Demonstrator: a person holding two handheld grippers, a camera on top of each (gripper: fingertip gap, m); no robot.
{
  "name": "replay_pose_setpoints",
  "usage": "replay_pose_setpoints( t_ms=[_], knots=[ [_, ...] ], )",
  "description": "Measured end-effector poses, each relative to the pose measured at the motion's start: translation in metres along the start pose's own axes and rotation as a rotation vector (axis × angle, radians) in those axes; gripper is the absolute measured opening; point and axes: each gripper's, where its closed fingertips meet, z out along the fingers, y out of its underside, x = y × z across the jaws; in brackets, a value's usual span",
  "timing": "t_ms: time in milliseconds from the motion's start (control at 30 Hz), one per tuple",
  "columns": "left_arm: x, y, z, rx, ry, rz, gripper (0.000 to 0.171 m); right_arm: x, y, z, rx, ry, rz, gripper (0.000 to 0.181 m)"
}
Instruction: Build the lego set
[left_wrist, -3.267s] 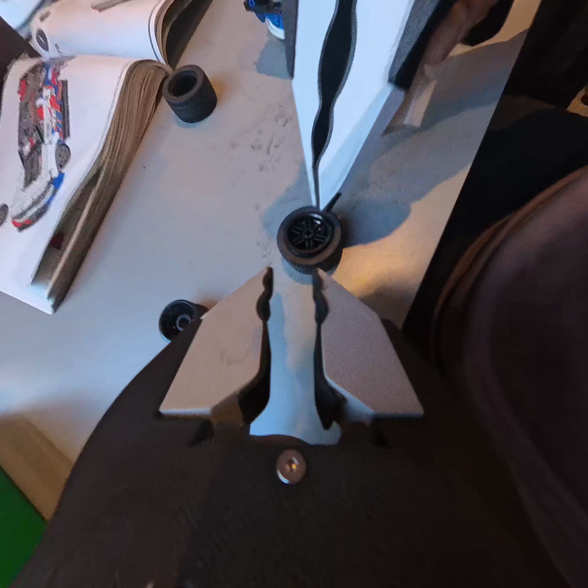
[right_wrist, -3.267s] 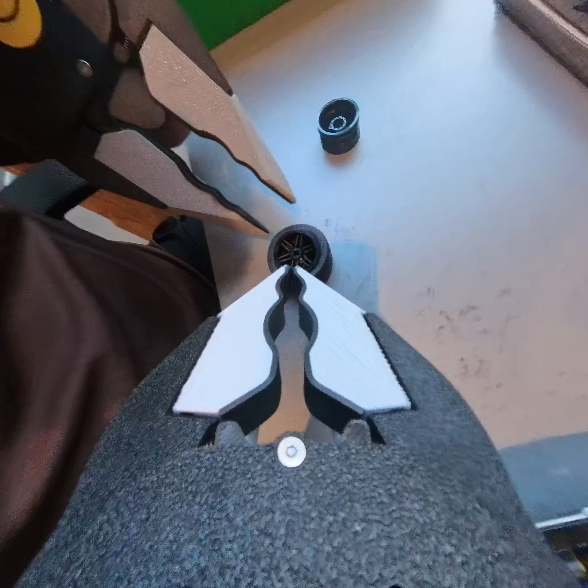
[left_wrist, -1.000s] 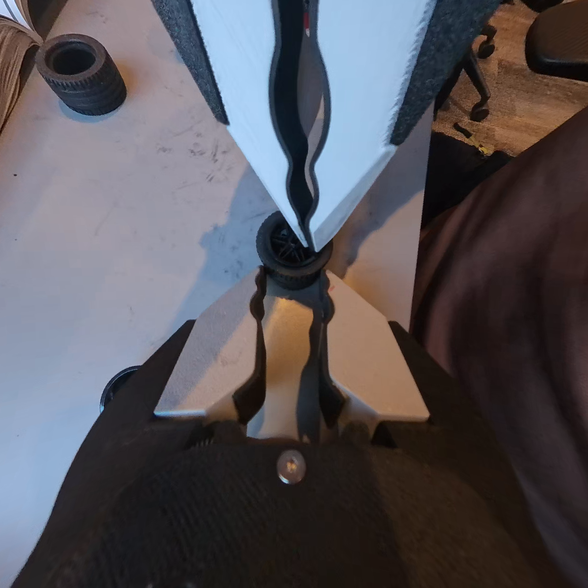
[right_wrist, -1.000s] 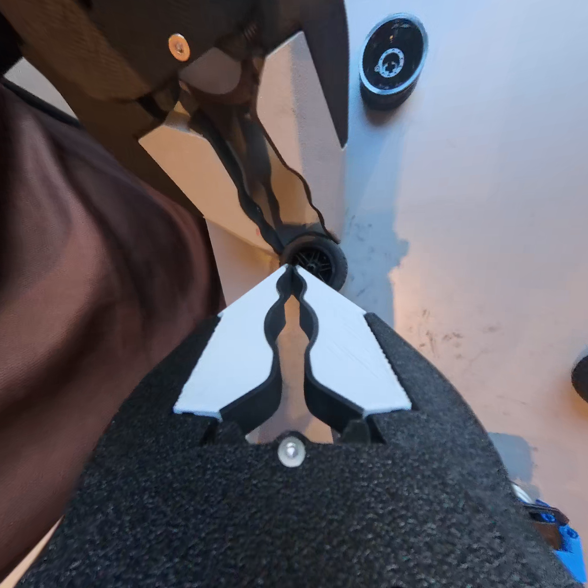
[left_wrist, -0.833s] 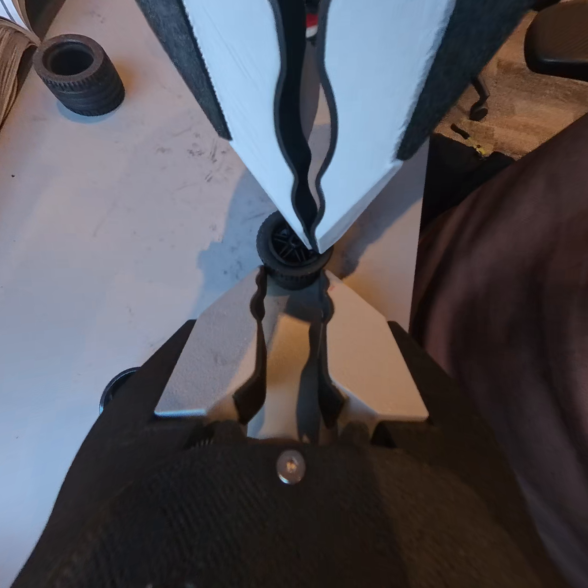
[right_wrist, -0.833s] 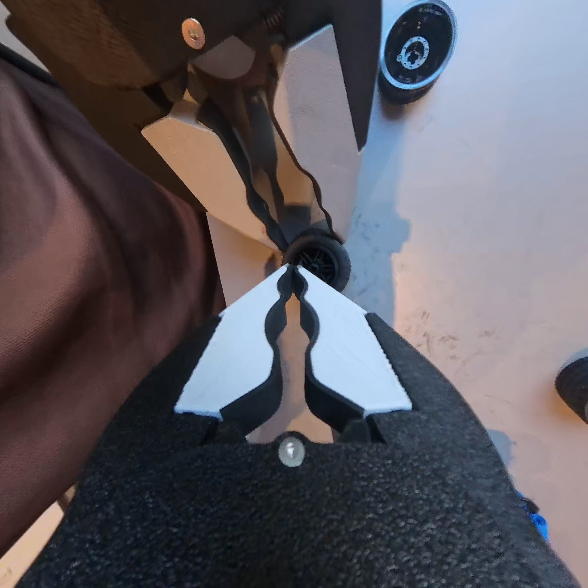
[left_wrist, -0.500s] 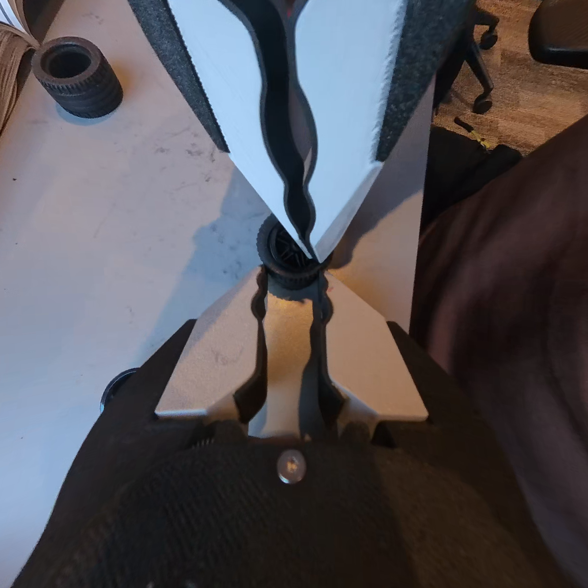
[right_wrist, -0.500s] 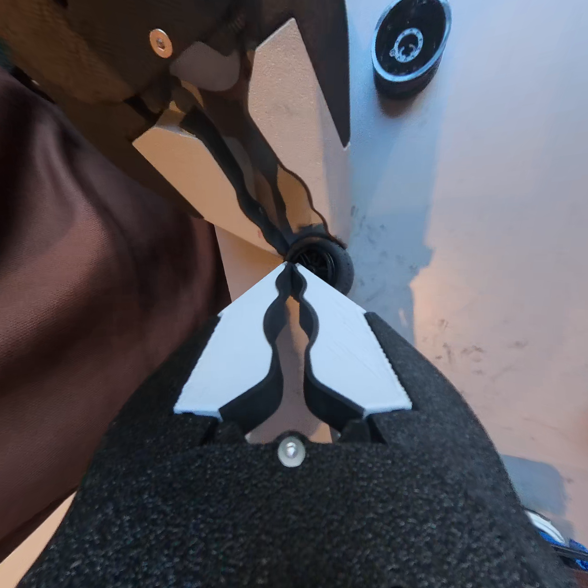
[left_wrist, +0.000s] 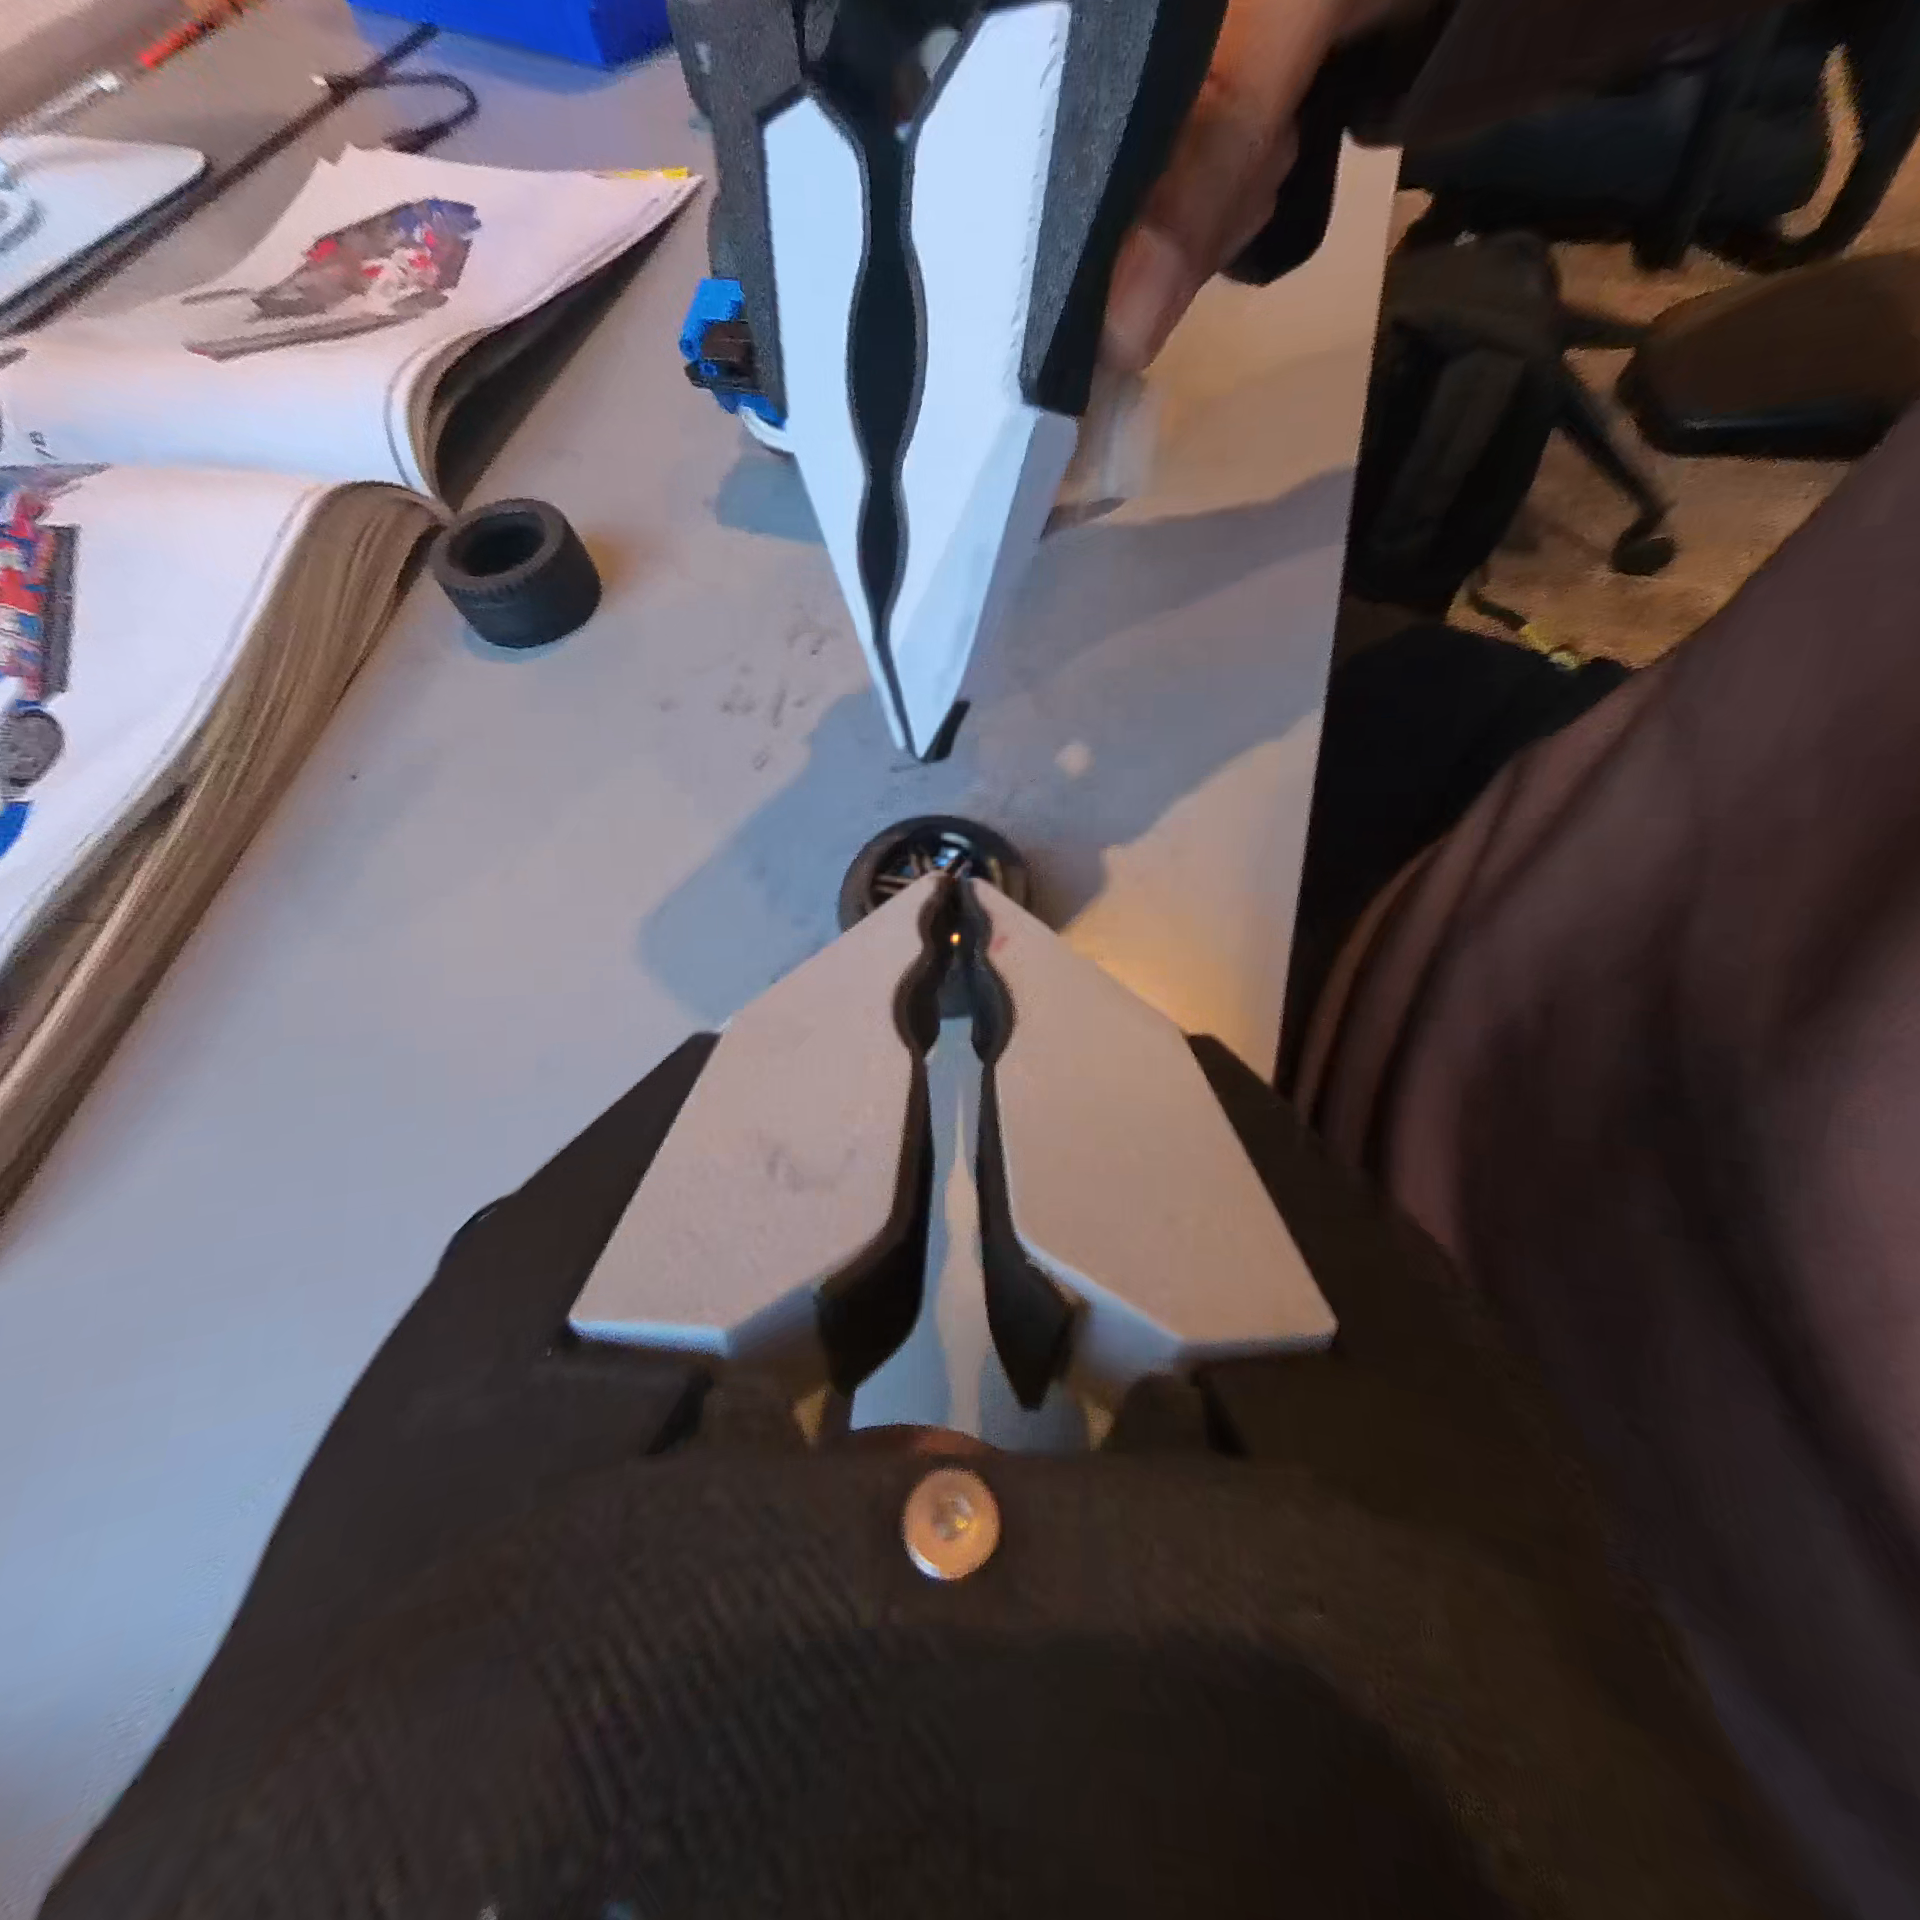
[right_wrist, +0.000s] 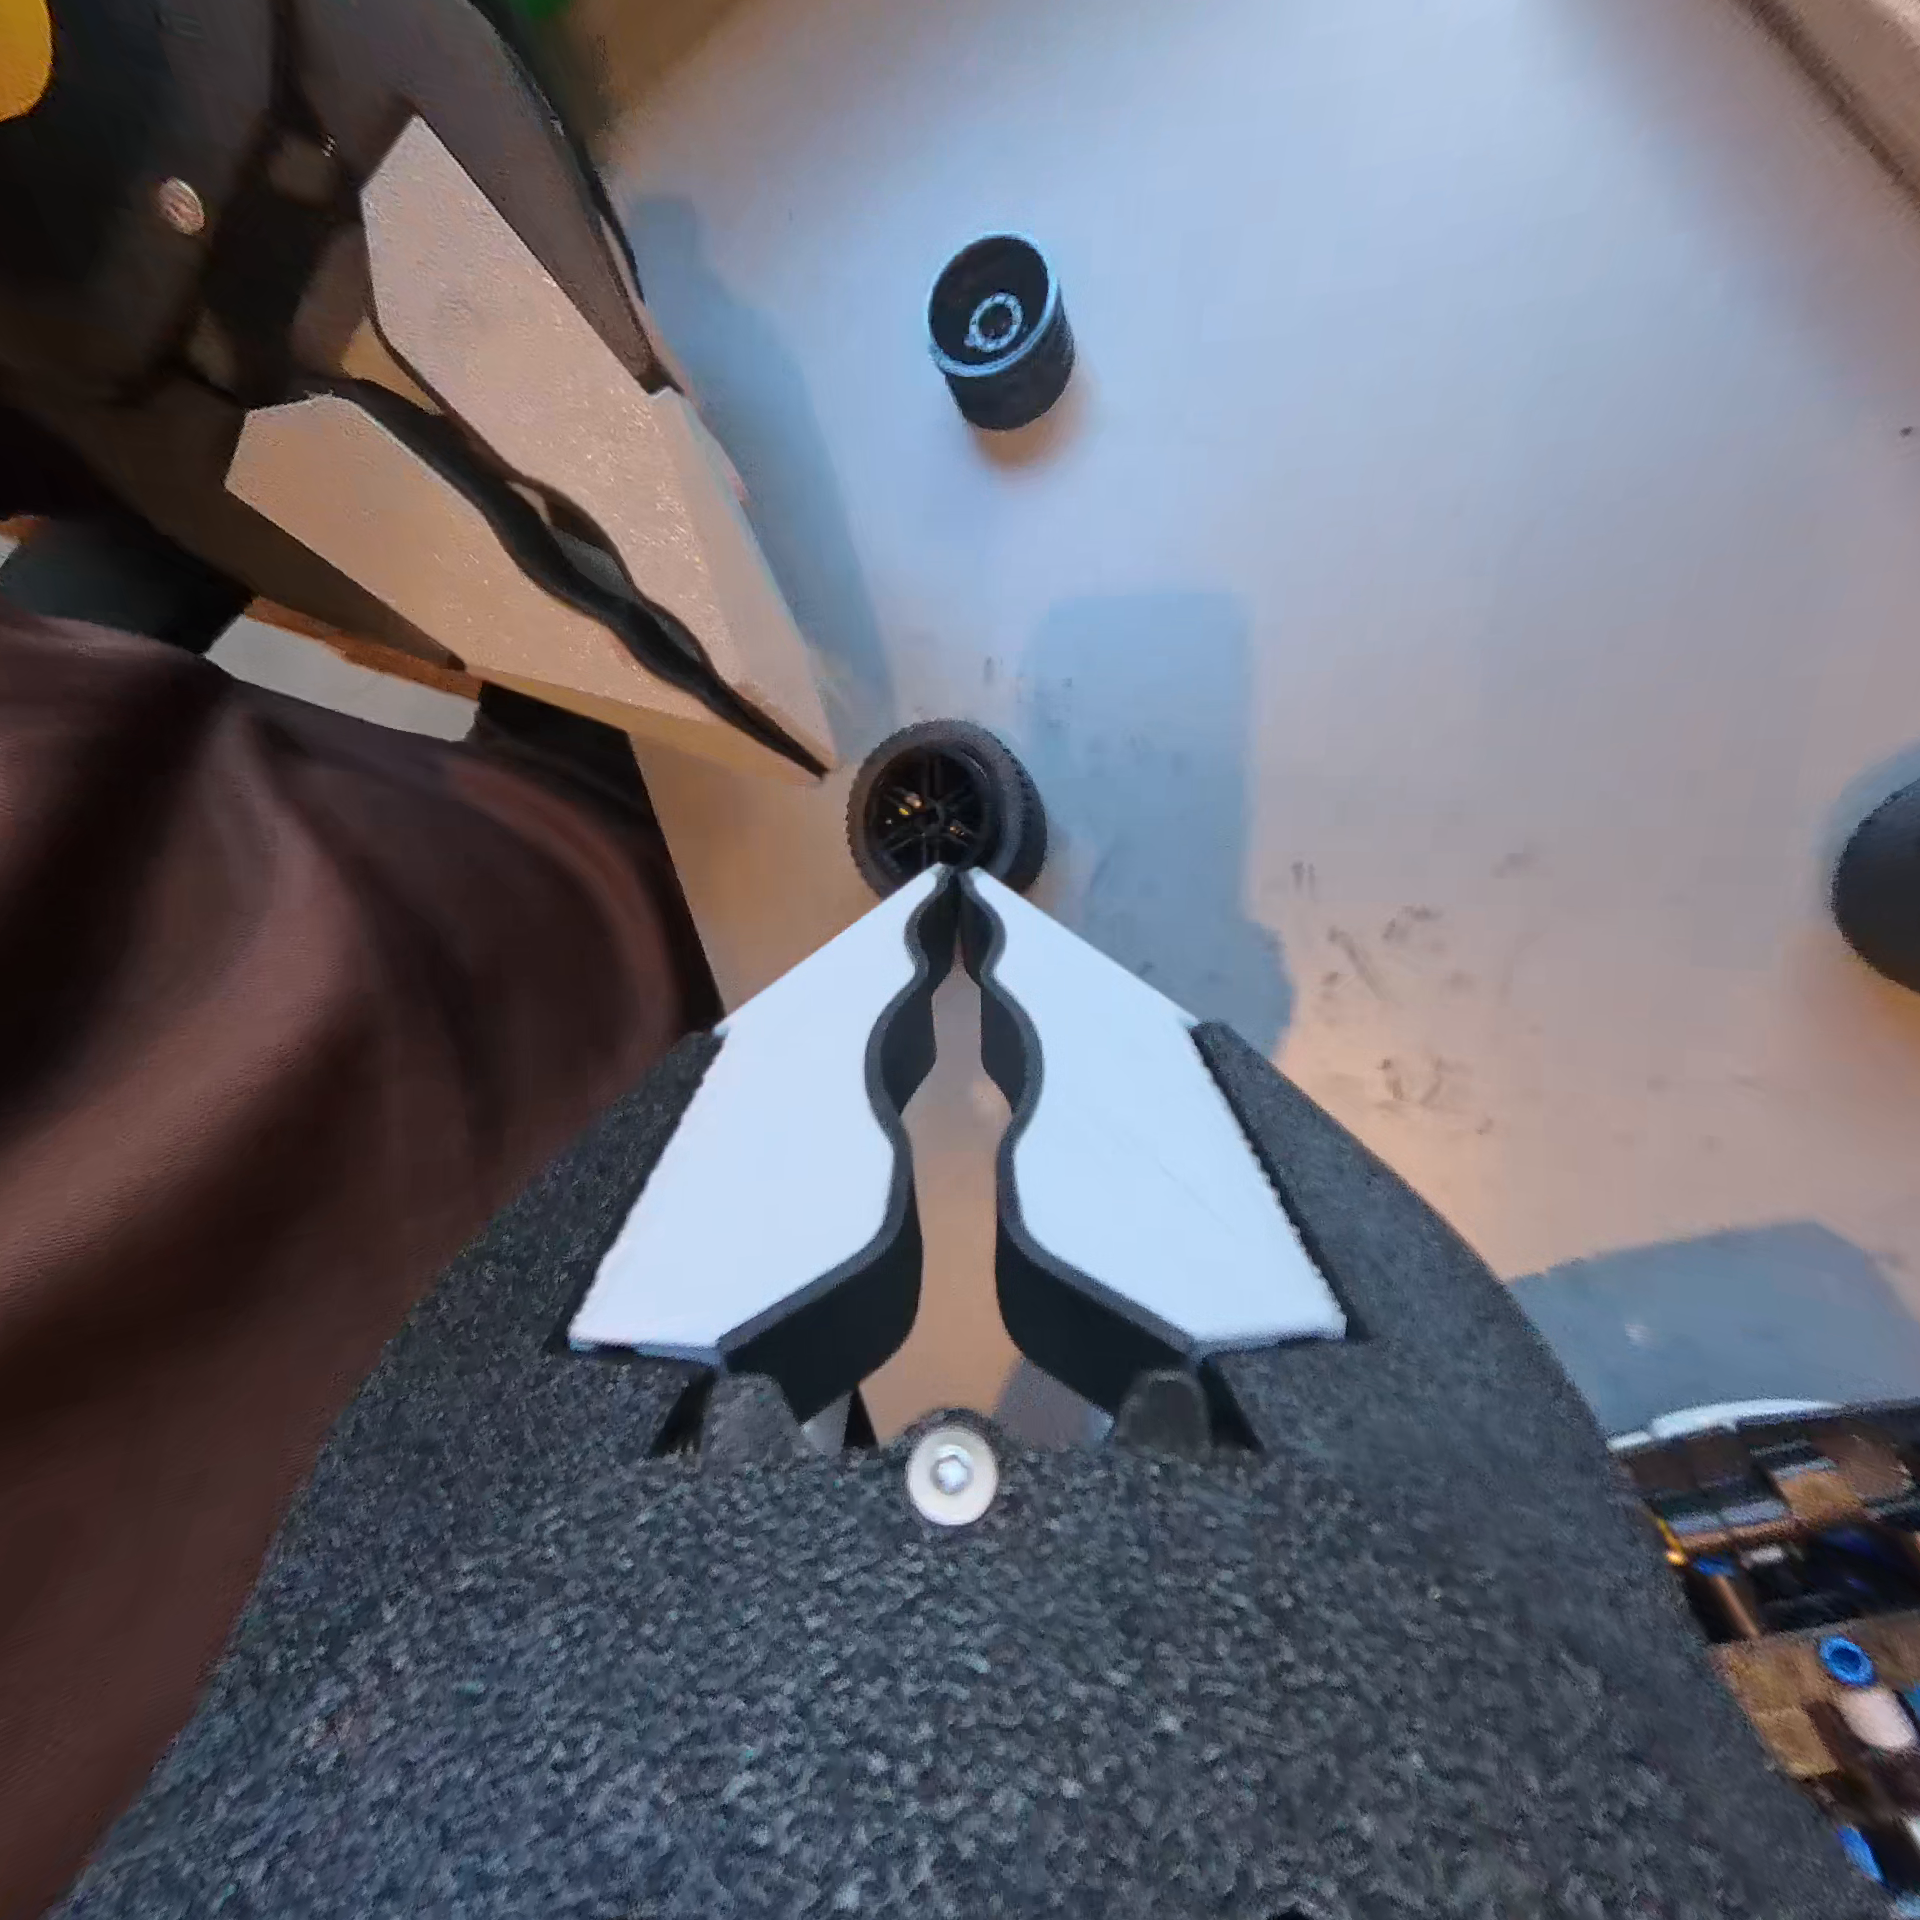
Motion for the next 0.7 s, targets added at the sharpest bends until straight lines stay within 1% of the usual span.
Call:
replay_pose_setpoints(
  t_ms=[33,133,300,500,567,700],
  knots=[
    [0.002,0.001,0.003,-0.021,0.009,-0.010,0.000,-0.002,0.001,0.002,-0.006,-0.010,0.000,0.000],
    [-0.006,0.015,0.012,-0.109,-0.050,0.012,0.000,0.001,-0.001,0.008,-0.022,0.024,-0.051,0.000],
    [-0.005,0.017,0.015,-0.122,-0.036,0.023,0.000,0.004,0.002,0.019,-0.093,0.060,-0.129,0.000],
    [-0.006,0.017,0.019,-0.102,-0.044,0.035,0.000,0.006,0.003,0.021,-0.220,0.129,-0.251,0.000],
    [-0.006,0.017,0.018,-0.095,-0.044,0.041,0.000,0.006,0.003,0.021,-0.285,0.115,-0.267,0.000],
    [-0.004,0.016,0.019,-0.088,-0.055,0.076,0.000,0.007,0.004,0.022,-0.384,0.040,-0.239,0.000]
  ],
)
